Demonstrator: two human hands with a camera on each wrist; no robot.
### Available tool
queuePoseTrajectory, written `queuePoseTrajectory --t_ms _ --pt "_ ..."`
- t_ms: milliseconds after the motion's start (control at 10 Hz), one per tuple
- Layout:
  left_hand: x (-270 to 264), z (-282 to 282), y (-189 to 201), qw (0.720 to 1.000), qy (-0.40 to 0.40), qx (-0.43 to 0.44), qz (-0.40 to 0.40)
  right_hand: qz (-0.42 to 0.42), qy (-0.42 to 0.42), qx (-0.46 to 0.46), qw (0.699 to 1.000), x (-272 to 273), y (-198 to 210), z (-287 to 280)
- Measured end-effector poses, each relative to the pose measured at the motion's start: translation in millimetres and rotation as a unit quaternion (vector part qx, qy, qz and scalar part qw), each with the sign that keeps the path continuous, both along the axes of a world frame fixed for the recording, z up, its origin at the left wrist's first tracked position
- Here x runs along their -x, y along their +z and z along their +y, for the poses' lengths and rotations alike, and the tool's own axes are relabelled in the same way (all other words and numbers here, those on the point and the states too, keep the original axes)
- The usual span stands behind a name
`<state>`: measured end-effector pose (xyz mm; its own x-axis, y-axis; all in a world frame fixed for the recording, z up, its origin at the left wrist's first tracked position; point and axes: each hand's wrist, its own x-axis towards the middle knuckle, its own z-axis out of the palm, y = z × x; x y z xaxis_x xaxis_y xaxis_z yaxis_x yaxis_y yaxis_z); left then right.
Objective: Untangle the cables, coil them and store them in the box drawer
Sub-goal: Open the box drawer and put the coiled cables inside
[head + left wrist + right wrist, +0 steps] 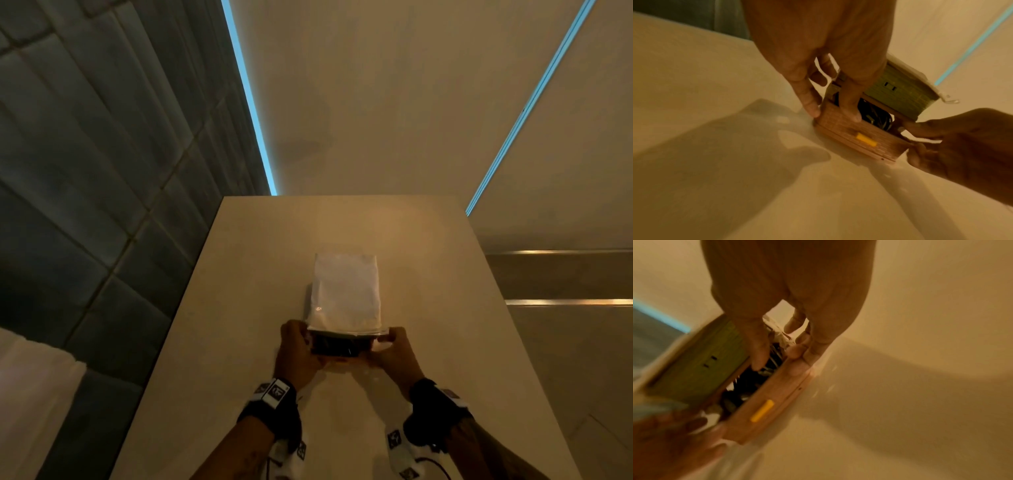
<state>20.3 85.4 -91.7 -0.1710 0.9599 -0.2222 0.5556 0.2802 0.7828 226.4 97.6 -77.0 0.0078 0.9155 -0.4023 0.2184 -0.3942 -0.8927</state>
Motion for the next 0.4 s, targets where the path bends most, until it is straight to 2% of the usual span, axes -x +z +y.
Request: queuePoseTrajectory --t_ms 100,200,300,400 --pt "9 14 -7 0.998 -0.057 0.038 0.005 -0.049 0.129 -0.080 0.987 -1 13 7" --pt "7 24 8 0.993 -0.074 0.052 0.070 -0.166 0.155 -0.088 0.970 0 -1 17" --pt "9 34 10 0.987 -0.058 0.048 0.139 -0.243 0.113 -0.046 0.962 0 -9 24" --pt "9 32 8 0.981 -0.061 0.064 0.173 -0.261 0.132 -0.040 0.956 3 -5 26"
